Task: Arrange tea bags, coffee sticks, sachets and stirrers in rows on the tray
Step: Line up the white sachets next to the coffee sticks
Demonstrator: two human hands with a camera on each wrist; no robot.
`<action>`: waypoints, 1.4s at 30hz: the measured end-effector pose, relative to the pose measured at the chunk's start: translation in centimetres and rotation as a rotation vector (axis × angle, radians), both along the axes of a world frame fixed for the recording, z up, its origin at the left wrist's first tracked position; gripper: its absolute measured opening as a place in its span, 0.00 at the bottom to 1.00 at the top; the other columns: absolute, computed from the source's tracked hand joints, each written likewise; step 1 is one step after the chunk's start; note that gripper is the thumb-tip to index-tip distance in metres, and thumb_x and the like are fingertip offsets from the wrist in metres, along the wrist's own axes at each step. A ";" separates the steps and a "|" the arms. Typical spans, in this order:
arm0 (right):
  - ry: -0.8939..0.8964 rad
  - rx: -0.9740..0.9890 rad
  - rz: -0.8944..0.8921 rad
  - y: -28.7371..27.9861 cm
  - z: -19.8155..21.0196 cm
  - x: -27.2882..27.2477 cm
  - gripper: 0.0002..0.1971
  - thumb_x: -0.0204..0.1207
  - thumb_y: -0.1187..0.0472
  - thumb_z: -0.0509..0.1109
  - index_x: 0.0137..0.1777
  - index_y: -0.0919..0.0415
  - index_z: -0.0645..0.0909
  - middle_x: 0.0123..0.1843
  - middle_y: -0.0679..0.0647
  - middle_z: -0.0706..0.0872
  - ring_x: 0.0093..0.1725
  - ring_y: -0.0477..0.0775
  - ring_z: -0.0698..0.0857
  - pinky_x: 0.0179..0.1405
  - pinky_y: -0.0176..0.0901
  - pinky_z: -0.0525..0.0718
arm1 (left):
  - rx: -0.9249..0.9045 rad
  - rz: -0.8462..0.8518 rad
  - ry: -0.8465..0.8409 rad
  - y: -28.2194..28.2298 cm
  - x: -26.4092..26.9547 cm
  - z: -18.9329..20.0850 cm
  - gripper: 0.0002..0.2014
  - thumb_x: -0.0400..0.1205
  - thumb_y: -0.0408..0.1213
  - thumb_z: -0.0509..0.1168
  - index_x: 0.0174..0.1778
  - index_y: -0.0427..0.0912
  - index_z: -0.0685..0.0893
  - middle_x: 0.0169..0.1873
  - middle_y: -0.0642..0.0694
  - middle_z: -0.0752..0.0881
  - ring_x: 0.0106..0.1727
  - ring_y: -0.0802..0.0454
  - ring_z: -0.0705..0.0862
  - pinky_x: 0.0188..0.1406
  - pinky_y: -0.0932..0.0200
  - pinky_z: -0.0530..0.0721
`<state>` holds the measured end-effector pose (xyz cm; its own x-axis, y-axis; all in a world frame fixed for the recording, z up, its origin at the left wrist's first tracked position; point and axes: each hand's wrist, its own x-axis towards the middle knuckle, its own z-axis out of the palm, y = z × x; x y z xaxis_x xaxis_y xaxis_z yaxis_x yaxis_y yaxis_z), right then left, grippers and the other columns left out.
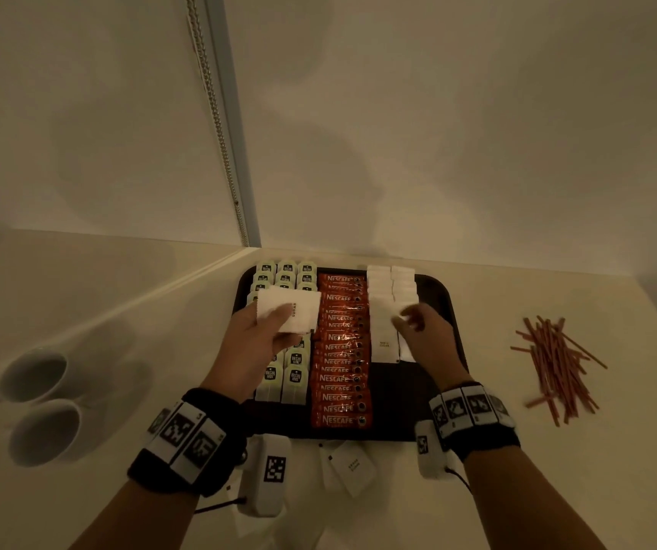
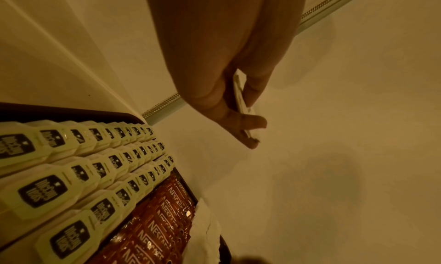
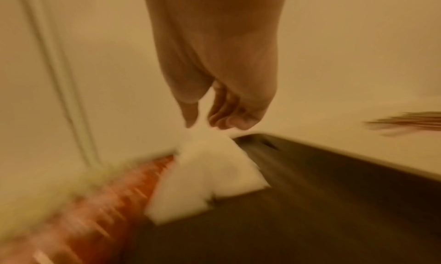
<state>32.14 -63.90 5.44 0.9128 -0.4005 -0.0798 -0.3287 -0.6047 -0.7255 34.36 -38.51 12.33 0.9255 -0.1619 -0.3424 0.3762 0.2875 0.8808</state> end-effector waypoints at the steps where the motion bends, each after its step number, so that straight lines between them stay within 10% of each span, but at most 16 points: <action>1: -0.070 0.110 0.092 1.6 1.8 0.3 0.09 0.78 0.55 0.69 0.54 0.58 0.81 0.48 0.47 0.84 0.44 0.40 0.81 0.44 0.33 0.80 | 0.045 -0.013 -0.022 -0.1 0.0 0.0 0.05 0.83 0.29 0.64 0.49 0.42 0.83 0.46 0.43 0.87 0.47 0.48 0.86 0.32 0.66 0.85; 6: -0.153 0.415 0.418 8.0 7.8 0.7 0.06 0.78 0.55 0.68 0.51 0.51 0.85 0.44 0.46 0.87 0.43 0.44 0.85 0.44 0.37 0.84 | 0.237 -0.021 -0.150 -0.2 0.0 0.1 0.05 0.74 0.37 0.76 0.43 0.45 0.87 0.35 0.44 0.89 0.36 0.45 0.81 0.29 0.56 0.77; 10: -0.172 0.597 0.340 9.6 7.6 0.6 0.07 0.79 0.61 0.68 0.53 0.62 0.83 0.43 0.59 0.87 0.39 0.47 0.84 0.37 0.35 0.82 | 0.203 0.089 -0.170 0.1 -0.1 0.9 0.04 0.76 0.36 0.73 0.45 0.46 0.86 0.39 0.45 0.90 0.40 0.48 0.87 0.31 0.59 0.80; 15: -0.130 0.834 0.244 10.3 6.8 -0.2 0.07 0.77 0.65 0.69 0.53 0.66 0.79 0.52 0.69 0.86 0.49 0.62 0.87 0.53 0.56 0.85 | 0.135 0.084 -0.168 0.5 -0.6 1.1 0.08 0.77 0.30 0.71 0.50 0.46 0.86 0.47 0.43 0.90 0.47 0.48 0.89 0.34 0.62 0.85; 24: -0.151 0.985 0.152 10.6 6.4 -1.0 0.06 0.76 0.67 0.69 0.52 0.63 0.82 0.51 0.58 0.87 0.50 0.53 0.87 0.47 0.39 0.86 | 0.140 0.073 -0.192 0.1 -0.7 1.0 0.04 0.79 0.34 0.69 0.48 0.44 0.86 0.45 0.45 0.90 0.45 0.52 0.90 0.39 0.63 0.88; 42: 0.142 0.375 -0.309 0.3 -4.8 -4.0 0.05 0.76 0.61 0.72 0.49 0.56 0.80 0.54 0.55 0.85 0.47 0.52 0.85 0.48 0.46 0.86 | -0.113 0.122 0.013 0.9 -0.2 -0.2 0.08 0.86 0.38 0.59 0.52 0.41 0.83 0.53 0.39 0.86 0.51 0.42 0.89 0.39 0.64 0.88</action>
<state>28.14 -63.63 0.59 0.7260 -0.5700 -0.3846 -0.5623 -0.1701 -0.8093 34.13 -37.60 12.09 0.9363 -0.0870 -0.3403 0.3435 0.4287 0.8356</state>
